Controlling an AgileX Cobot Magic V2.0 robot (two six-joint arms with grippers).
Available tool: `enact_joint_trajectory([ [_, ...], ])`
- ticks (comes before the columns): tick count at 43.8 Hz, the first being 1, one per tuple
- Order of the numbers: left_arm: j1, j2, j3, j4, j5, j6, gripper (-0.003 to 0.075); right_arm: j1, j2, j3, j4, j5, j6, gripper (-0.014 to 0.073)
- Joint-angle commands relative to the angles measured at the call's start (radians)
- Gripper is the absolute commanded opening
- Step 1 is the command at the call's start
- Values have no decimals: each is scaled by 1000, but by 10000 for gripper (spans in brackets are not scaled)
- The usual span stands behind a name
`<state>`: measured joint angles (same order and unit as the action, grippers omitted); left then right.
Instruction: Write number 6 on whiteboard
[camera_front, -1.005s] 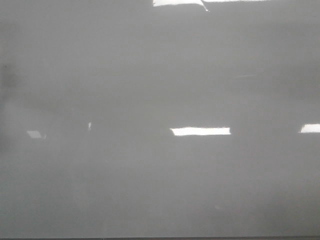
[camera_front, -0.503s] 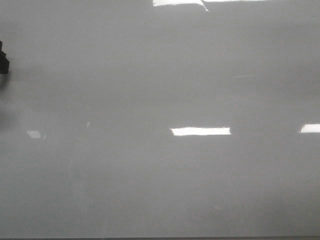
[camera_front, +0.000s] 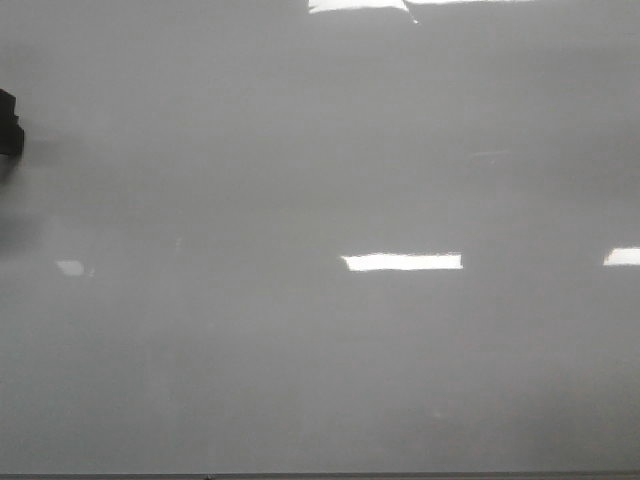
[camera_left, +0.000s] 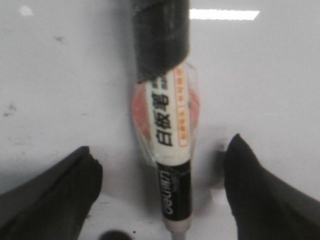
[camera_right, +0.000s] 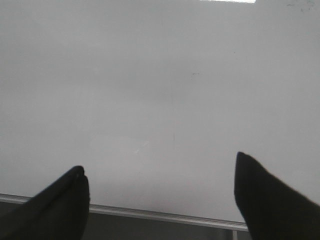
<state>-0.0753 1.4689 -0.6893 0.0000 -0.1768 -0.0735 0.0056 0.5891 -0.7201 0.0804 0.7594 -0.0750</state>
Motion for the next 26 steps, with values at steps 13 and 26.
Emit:
enact_joint_trajectory([
  [13, -1, -1, -31, -7, -82, -10, 111, 1, 9, -32, -7, -55, -12, 613],
  [26, -51, -177, -31, 47, 70, -10, -20, 1, 9, -32, -7, -55, -10, 613],
])
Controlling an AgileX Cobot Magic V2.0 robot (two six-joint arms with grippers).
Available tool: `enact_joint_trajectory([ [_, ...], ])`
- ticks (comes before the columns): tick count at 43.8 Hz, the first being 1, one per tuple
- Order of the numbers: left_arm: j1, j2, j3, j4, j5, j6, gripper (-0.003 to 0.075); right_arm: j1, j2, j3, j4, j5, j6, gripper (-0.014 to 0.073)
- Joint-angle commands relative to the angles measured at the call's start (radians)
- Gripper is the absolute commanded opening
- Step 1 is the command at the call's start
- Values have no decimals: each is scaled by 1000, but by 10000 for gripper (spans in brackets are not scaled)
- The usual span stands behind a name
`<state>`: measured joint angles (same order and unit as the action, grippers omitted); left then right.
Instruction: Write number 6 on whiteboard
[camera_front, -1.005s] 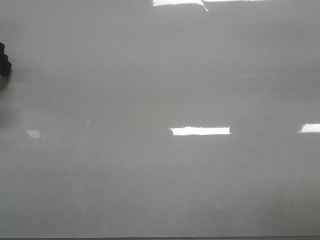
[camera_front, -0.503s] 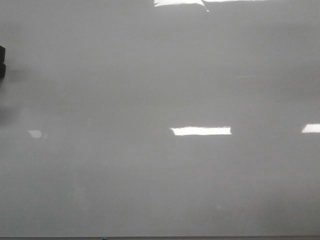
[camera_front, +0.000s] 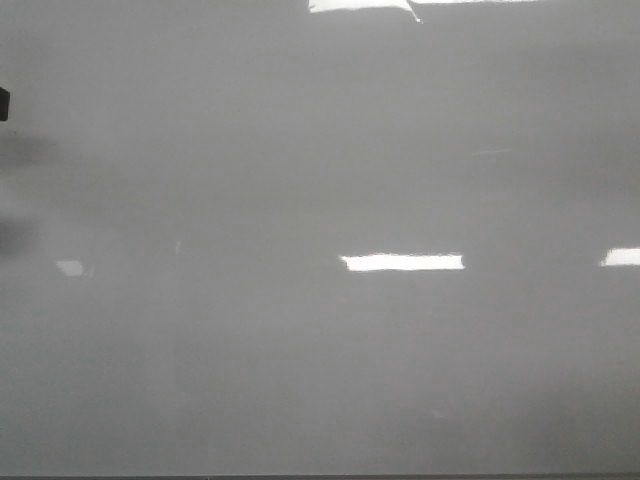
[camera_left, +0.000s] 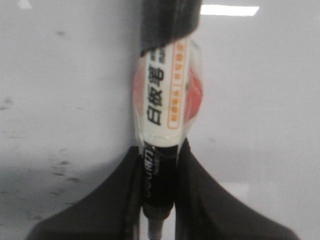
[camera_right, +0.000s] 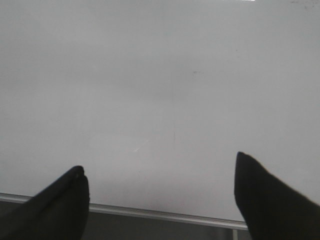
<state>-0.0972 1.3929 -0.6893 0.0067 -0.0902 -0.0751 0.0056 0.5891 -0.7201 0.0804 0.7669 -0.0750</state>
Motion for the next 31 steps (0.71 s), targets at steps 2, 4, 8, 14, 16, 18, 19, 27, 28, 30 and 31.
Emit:
enact_joint_trajectory([
  [2, -46, -142, -37, 72, 22, -8, -20, 1, 9, -32, -7, -66, 2, 613],
  [4, -64, -172, -51, 100, 74, -8, -20, 1, 9, -32, -7, -68, 24, 613],
  [8, -101, -218, -113, 149, 227, -8, -20, 1, 9, -32, -7, -69, 47, 613],
  [14, -160, -242, -241, 215, 487, -4, -20, 1, 9, -32, -7, -59, 52, 613],
  [16, -177, -242, -276, 222, 576, 17, -20, 1, 9, -32, -7, -57, 52, 613],
  [18, -202, -237, -319, 220, 667, 58, -20, 1, 10, -33, -7, -52, 52, 613],
  [19, -213, -235, -336, 220, 690, 75, -20, 1, 10, -35, -7, -50, 52, 613],
  [27, -291, -231, -423, 86, 890, 281, -20, 2, 19, -65, -7, 20, 48, 613],
  [28, -297, -231, -431, 57, 911, 312, -20, 2, 21, -73, -7, 28, 45, 613],
  [30, -305, -231, -445, -23, 950, 399, -20, 4, 32, -91, -7, 61, 31, 613],
  [31, -308, -231, -448, -47, 966, 437, -20, 6, 38, -100, -7, 75, 22, 613],
])
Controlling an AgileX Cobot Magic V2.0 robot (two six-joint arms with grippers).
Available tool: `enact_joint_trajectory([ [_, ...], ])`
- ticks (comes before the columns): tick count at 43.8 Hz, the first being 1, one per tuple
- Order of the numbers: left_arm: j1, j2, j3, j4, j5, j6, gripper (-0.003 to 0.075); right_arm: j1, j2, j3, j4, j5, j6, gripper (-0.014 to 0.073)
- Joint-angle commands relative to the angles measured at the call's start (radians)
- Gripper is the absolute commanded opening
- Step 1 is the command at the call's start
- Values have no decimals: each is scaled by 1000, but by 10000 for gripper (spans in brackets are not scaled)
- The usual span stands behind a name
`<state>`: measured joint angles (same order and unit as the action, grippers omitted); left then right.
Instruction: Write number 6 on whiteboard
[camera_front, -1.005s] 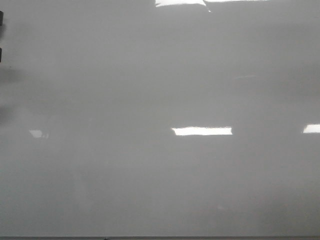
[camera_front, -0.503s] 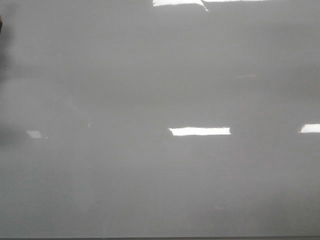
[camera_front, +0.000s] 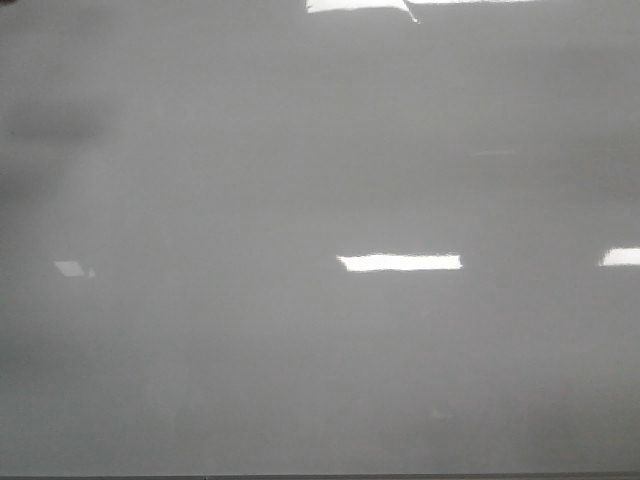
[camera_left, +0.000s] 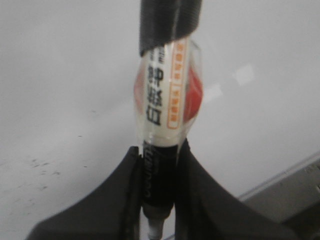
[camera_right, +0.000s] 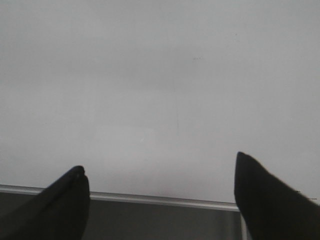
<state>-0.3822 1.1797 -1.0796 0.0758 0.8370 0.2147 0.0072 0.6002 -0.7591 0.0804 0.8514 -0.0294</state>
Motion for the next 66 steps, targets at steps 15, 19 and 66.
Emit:
enact_joint_trajectory([
  [15, -35, 18, -68, -464, 158, 528, -20, 141, 213, -169, 221, 135, -370, 613],
  [19, -43, 37, -68, -477, 163, 576, -20, 206, 279, -188, 278, 138, -491, 613],
  [66, -460, 140, -68, -438, 47, 645, -20, 592, 552, -306, 525, 79, -981, 398],
])
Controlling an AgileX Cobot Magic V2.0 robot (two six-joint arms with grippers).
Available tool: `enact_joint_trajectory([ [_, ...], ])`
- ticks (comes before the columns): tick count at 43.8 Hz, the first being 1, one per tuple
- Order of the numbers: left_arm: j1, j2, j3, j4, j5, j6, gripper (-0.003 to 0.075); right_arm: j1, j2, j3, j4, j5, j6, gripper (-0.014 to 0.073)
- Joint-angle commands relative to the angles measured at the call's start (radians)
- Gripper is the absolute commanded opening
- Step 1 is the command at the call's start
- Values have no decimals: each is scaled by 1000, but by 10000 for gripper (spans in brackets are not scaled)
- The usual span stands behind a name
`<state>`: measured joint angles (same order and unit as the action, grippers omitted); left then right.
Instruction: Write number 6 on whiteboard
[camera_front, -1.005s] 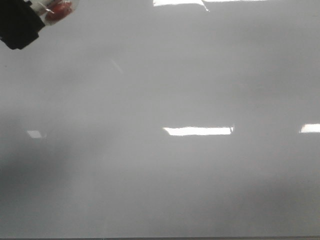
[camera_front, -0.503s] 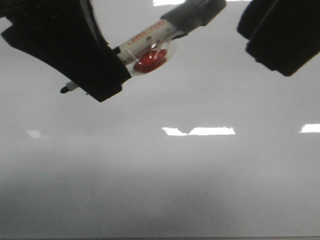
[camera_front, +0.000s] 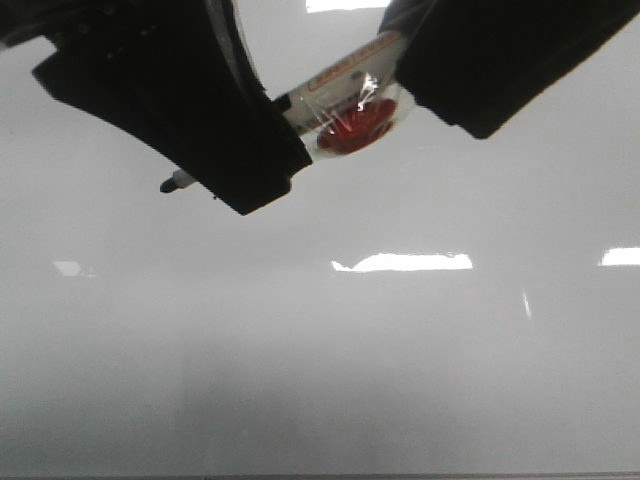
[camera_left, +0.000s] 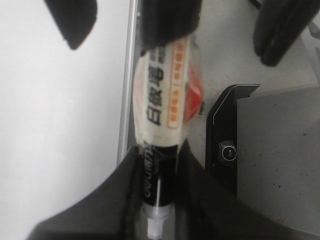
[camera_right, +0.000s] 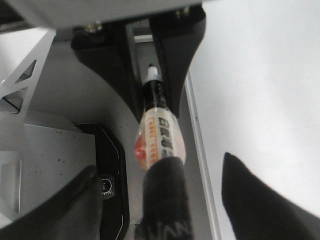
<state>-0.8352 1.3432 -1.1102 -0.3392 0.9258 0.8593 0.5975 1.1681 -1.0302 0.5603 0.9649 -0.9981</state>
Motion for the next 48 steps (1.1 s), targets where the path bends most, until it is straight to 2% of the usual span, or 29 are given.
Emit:
enact_joint_trajectory([
  [1, -7, -24, -37, -22, -42, 0, -20, 2, -16, -35, 45, -34, -12, 374],
  [9, -7, -24, -37, -22, -60, 0, -20, 2, -16, -35, 45, -34, -12, 148],
  [14, -7, -24, -37, -22, -69, 0, -13, 2, -16, -35, 45, -34, -12, 43],
  [17, -7, -24, -37, -22, -69, 0, 44, 2, -16, -35, 45, -34, -12, -5],
  [19, -7, -24, -37, -22, -69, 0, 120, 2, -16, -35, 45, -34, -12, -32],
  [25, -5, -24, -37, -19, -84, 0, 384, 2, -16, -34, 45, -31, -12, -60],
  [28, -5, -30, -39, -8, -83, -4, 449, -2, -16, -34, 45, -30, -10, -60],
  [33, 4, -57, -39, -3, -64, -26, 456, -5, -17, -38, 34, -18, 20, -60],
  [39, 45, -122, -39, 32, -24, -128, 454, -5, -17, -81, -66, 71, 139, -60],
  [44, 105, -183, -39, 98, 2, -241, 454, -5, -17, -137, -196, 161, 316, -60],
  [48, 164, -234, -39, 138, 33, -325, 454, -5, -20, -165, -315, 205, 510, -60],
])
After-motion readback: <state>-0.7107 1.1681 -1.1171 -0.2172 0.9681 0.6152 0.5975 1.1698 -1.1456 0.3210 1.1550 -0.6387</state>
